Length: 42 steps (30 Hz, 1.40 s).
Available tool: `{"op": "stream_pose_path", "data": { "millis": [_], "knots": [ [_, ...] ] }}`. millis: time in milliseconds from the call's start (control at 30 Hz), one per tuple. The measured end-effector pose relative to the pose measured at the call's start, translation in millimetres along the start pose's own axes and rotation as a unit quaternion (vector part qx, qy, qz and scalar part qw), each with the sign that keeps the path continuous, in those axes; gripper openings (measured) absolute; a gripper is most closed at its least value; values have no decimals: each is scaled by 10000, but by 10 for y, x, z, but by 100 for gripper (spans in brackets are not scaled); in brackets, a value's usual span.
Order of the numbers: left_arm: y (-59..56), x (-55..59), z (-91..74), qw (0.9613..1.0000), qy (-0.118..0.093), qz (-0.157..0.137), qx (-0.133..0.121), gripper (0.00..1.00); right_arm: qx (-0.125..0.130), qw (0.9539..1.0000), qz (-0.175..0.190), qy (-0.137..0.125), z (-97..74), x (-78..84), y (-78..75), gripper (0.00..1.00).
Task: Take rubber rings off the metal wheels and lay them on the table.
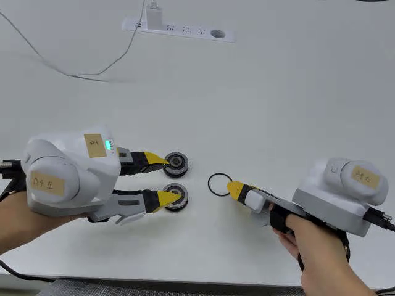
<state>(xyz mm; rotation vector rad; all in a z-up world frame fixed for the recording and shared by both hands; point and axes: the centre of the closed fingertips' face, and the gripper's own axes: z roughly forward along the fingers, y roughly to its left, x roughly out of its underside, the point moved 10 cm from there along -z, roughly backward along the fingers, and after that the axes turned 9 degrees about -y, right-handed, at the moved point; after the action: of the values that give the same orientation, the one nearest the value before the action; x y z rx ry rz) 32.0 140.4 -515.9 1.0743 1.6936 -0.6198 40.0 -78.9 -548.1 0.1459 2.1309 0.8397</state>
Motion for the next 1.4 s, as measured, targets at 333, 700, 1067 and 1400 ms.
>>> {"op": "stream_pose_path", "data": {
  "millis": [333,700,1067,1400],
  "knots": [
    [-10,87,81,9993,261,240,148,29,-1104,9930,389,-170,39,-21,229,23],
    [-40,120,104,9984,345,302,319,21,-1784,9833,314,188,50,127,334,33],
    [-51,161,129,9974,452,357,438,18,-1812,9822,172,472,67,225,338,42],
    [-23,186,141,9973,472,321,460,16,-1834,9815,176,523,76,247,352,44]
  ]
}}
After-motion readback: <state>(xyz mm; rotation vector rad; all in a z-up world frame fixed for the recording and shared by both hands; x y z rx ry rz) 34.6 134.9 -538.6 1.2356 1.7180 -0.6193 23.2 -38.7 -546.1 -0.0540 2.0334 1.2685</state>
